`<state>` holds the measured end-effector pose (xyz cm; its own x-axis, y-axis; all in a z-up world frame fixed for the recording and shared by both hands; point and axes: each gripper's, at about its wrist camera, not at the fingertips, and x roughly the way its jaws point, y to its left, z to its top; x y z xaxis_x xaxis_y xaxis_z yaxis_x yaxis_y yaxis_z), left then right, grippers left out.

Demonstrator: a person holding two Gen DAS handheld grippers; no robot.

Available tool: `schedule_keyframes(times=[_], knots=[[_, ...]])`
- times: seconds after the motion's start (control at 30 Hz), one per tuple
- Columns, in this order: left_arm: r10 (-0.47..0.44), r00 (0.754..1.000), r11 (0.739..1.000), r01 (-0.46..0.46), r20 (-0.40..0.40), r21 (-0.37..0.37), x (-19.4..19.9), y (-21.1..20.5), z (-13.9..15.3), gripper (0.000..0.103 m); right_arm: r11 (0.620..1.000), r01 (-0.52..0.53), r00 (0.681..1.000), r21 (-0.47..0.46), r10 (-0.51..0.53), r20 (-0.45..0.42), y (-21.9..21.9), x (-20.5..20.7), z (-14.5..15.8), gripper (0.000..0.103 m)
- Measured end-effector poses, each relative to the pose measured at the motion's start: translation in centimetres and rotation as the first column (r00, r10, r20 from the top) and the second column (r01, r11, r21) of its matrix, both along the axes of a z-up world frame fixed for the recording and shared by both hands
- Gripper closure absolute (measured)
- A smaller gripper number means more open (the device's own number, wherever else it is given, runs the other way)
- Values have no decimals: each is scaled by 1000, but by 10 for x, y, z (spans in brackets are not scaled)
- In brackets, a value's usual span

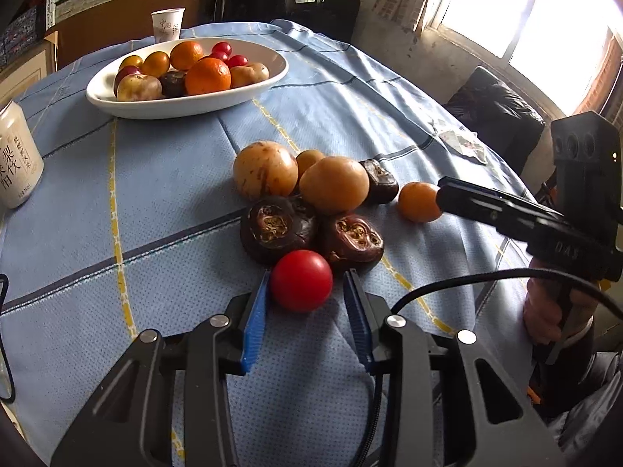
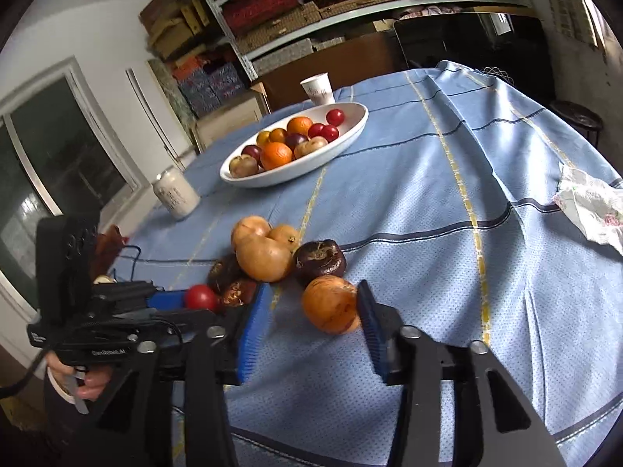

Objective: Organize fruits
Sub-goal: 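Carry the tomato and orange fruit over the white plate and open both tools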

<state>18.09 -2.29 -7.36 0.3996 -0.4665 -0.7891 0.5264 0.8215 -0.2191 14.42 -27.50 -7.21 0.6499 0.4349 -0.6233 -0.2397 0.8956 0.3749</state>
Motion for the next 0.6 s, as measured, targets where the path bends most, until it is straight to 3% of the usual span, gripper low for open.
schedule_keyframes(times=[0.1, 0.3, 0.43, 0.6], knots=[[3, 1000, 1000, -3, 4, 12, 0, -1, 0, 68, 998, 27, 999, -49, -28, -21, 3, 3, -2, 46], [16, 1000, 1000, -16, -2, 17, 2, -1, -1, 73, 996, 64, 993, -60, -70, -99, 0, 14, -12, 47], [23, 1000, 999, -23, -1, 23, 3, -2, -1, 73, 994, 68, 991, -83, -77, -113, 3, 16, -15, 63], [25, 1000, 999, -25, 1, 20, 3, -1, -1, 73, 996, 65, 991, -63, -72, -111, 1, 17, -14, 64]])
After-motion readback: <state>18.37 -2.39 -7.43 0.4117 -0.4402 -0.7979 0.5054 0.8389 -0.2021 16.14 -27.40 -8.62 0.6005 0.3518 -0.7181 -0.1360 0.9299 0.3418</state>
